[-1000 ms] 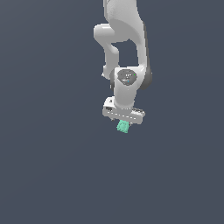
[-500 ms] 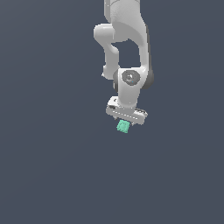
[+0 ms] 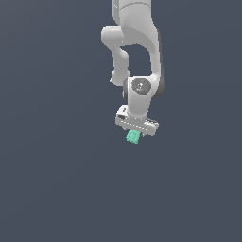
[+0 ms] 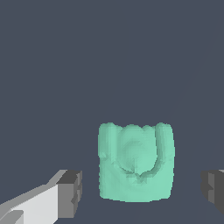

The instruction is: Pick up the object and move it to a goal position.

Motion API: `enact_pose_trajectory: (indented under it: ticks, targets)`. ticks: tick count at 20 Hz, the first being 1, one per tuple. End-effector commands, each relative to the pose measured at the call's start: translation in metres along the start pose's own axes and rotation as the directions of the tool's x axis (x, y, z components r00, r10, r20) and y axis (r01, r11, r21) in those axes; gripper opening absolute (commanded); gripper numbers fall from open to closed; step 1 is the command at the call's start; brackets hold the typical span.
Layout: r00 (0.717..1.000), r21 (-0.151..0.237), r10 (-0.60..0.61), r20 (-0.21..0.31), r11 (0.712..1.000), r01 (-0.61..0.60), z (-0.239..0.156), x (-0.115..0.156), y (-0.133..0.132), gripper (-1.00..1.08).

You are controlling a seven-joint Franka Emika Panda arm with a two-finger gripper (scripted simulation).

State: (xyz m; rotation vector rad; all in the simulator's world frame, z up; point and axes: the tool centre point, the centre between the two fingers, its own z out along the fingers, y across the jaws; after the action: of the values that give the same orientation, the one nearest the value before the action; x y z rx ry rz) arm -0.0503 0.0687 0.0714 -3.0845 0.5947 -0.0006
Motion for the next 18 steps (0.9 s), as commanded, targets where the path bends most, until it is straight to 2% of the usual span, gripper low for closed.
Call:
enact_pose_trajectory:
  ticks: [1,11,12,18]
  targets:
    - [1.000,-0.001,0.001,0.001,1.000,-0.001,0.011,-0.001,0.000,1.00]
    - [1.000,0.000,0.003,0.000,1.000,-0.003,0.040,-0.001,0.000,1.00]
    - [1.000,0.000,0.003,0.000,1.000,-0.003,0.040,-0.001,0.000,-1.00]
    - [1.000,0.000,0.003,0.000,1.000,-0.003,0.040,-0.001,0.000,-1.00]
